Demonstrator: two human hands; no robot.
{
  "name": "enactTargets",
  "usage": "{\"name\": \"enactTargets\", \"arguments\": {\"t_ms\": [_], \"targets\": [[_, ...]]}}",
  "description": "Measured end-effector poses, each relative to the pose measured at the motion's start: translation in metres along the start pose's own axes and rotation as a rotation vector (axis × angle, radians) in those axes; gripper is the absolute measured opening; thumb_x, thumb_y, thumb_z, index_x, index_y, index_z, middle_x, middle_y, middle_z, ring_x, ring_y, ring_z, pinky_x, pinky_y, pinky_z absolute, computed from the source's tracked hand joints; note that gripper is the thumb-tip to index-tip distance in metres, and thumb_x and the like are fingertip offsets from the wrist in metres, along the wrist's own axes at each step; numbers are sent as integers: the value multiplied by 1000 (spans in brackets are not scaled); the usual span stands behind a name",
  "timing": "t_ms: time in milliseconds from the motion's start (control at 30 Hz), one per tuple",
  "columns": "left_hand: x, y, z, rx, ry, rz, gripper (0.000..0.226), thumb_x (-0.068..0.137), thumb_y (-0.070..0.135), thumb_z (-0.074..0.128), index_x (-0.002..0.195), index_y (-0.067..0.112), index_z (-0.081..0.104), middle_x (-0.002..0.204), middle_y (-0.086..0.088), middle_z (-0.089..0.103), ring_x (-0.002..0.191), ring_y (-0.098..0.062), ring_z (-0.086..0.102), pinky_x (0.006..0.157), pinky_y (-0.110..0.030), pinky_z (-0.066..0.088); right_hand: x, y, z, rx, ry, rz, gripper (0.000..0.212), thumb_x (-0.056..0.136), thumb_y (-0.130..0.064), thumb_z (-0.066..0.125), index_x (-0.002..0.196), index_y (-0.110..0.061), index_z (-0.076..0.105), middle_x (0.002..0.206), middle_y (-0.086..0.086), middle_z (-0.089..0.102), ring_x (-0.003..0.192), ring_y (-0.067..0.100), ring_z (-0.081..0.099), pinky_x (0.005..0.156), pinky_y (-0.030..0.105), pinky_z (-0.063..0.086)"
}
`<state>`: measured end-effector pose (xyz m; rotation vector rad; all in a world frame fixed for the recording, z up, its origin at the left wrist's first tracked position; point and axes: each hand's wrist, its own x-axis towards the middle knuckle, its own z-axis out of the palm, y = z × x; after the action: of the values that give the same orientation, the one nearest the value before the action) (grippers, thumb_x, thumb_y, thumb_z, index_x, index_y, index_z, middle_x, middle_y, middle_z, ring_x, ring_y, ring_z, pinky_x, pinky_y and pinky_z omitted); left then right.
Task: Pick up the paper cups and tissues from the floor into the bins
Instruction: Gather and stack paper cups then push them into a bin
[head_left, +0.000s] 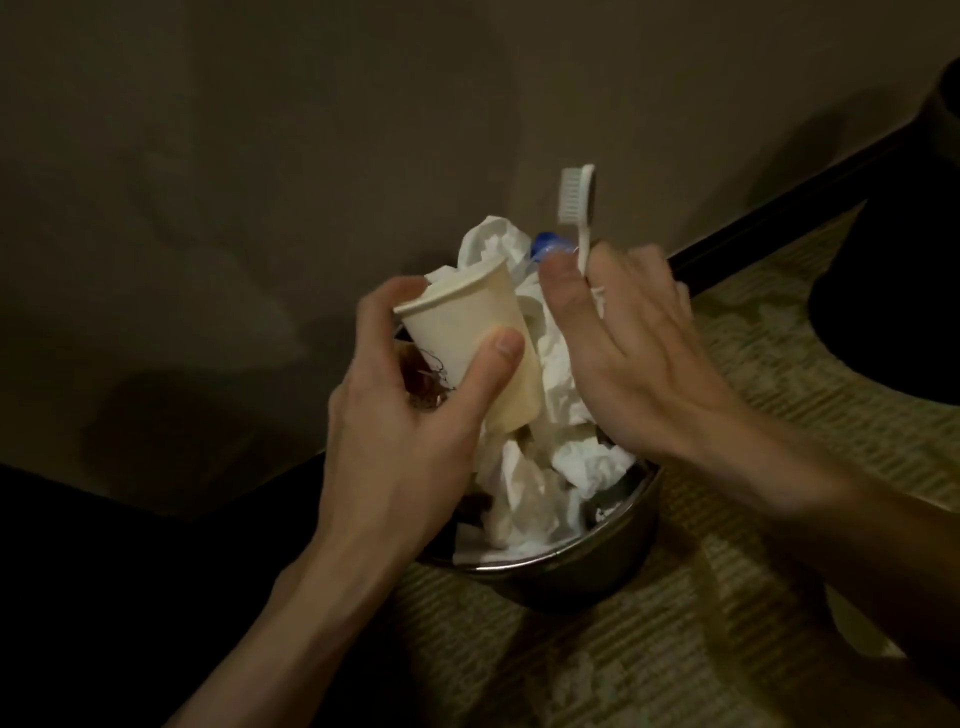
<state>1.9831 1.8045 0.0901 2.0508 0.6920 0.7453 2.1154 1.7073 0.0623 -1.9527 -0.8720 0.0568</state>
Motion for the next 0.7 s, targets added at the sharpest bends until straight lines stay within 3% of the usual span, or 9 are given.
{"name": "enactTargets", "arguments": {"t_ms": [133, 300, 367, 500, 600, 700], "targets": [[3, -6, 2, 51, -42, 4, 53, 72, 69, 64, 118, 50, 47, 102, 23, 65, 87, 1, 67, 56, -18, 54, -2, 16, -4, -278, -50, -56, 31, 100, -54, 16, 86, -37, 37, 105, -8, 43, 105, 6, 26, 94, 35, 21], [-1, -11, 2, 238, -79, 14, 56, 68, 75, 56, 117, 51, 45, 110, 23, 56, 104, -9, 56, 77, -40, 55, -6, 26, -7, -352, -207, -89, 27, 98, -56, 28, 97, -34, 43, 131, -4, 38, 132, 8, 18, 111, 48, 13], [-1, -10, -1, 308, -95, 22, 60, 67, 76, 55, 119, 47, 46, 111, 27, 51, 109, -10, 52, 83, -43, 54, -6, 25, -8, -397, -267, -67, 40, 94, -58, 26, 112, -31, 48, 143, -4, 32, 141, 7, 8, 115, 55, 6], [-5, -7, -3, 397, -151, 37, 61, 66, 81, 49, 117, 47, 49, 111, 32, 45, 111, -3, 42, 89, -37, 49, -14, 22, -16, -478, -316, -36, 61, 90, -66, 8, 131, -28, 34, 153, -4, 22, 147, 9, 0, 116, 61, 3], [-12, -6, -6, 407, -152, 38, 70, 64, 85, 49, 123, 47, 51, 119, 30, 43, 116, 1, 35, 95, -35, 46, -22, 20, -27, -468, -348, 3, 85, 81, -80, -2, 142, -29, 26, 157, -8, 14, 147, 7, 0, 118, 59, 2], [-16, -1, -12, 367, -140, 17, 89, 62, 84, 51, 141, 46, 39, 116, 39, 36, 125, -1, 35, 102, -40, 44, -27, 13, -36, -406, -349, 46, 111, 68, -92, -1, 156, -24, 1, 163, -9, 3, 148, 9, 3, 121, 53, 8]]}}
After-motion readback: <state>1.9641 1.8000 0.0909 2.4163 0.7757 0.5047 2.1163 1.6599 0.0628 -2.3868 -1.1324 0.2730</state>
